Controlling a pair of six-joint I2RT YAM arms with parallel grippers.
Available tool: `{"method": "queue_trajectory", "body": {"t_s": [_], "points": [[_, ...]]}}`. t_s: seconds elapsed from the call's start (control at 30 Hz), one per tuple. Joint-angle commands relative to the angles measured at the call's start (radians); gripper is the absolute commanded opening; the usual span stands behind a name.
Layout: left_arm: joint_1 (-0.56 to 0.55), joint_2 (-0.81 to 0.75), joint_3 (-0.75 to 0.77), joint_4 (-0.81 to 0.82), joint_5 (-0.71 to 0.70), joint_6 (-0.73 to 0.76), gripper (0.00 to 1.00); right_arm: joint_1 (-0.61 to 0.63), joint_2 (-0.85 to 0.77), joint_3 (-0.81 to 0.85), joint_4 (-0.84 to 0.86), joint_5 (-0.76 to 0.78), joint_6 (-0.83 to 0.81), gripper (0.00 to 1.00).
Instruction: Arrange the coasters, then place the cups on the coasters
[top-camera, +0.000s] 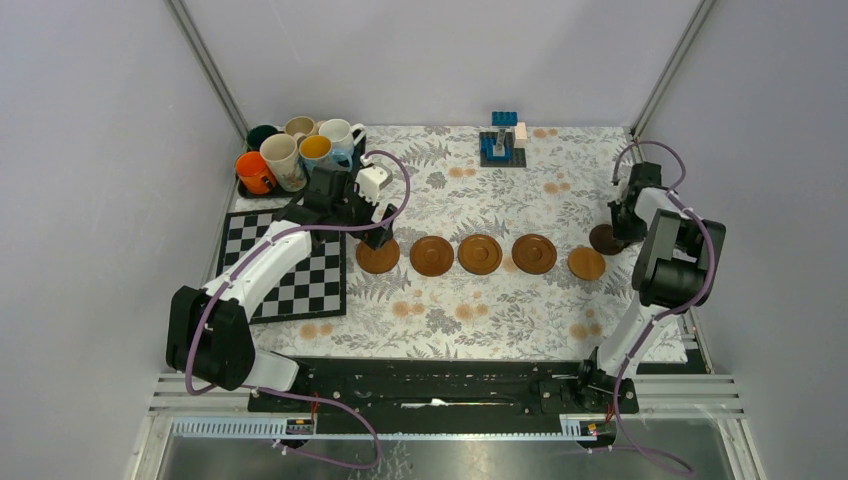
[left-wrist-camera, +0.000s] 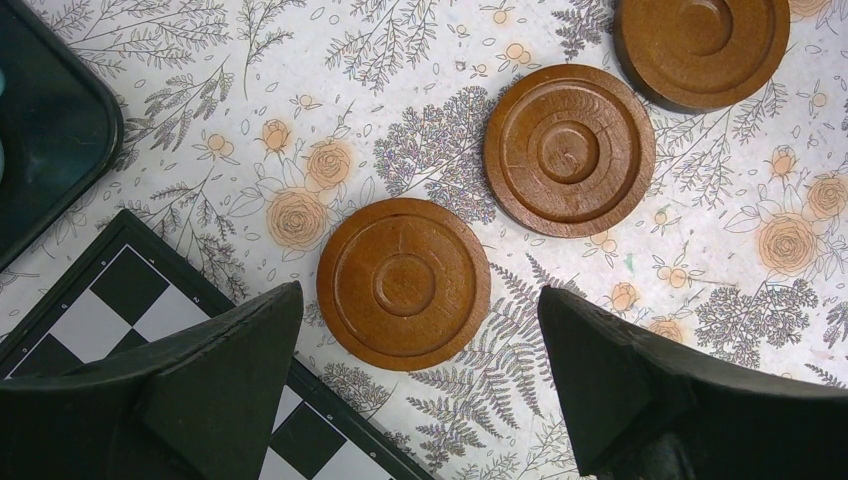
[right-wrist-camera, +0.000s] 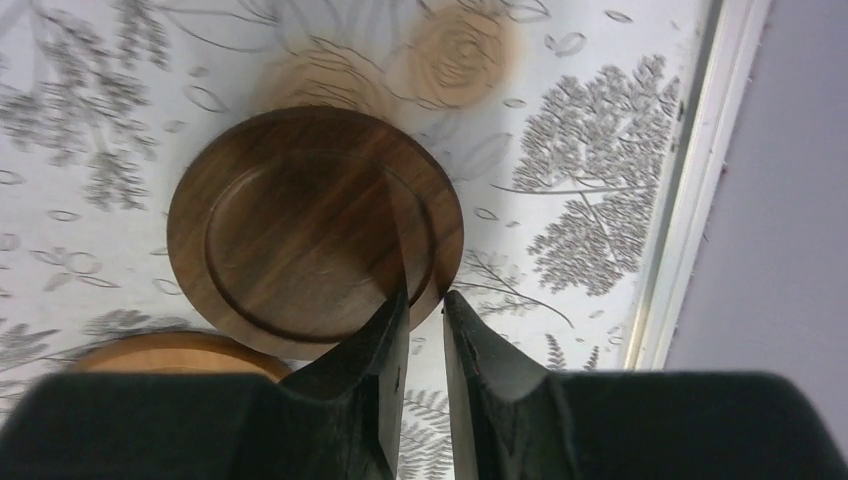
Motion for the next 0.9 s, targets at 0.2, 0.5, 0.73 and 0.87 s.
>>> {"method": "queue_trajectory", "body": {"t_s": [0.2, 0.5, 0.73, 0.87], "points": [[0.005, -0.036, -0.002, 0.051, 0.030, -0.002, 0.99, -0.095, -0.084, -0.077, -0.056, 0.042, -0.126, 0.26], [0.005, -0.027, 0.000, 0.060, 0.044, -0.008, 0.99, -0.141, -0.126, -0.110, -0.061, 0.031, -0.158, 0.26], [0.004, -0.008, 0.012, 0.064, 0.041, -0.008, 0.99, -0.137, -0.137, 0.002, -0.107, -0.065, -0.113, 0.32], [0.004, -0.007, 0.019, 0.063, 0.043, -0.013, 0.99, -0.129, -0.168, 0.055, -0.160, -0.116, -0.117, 0.37]]}}
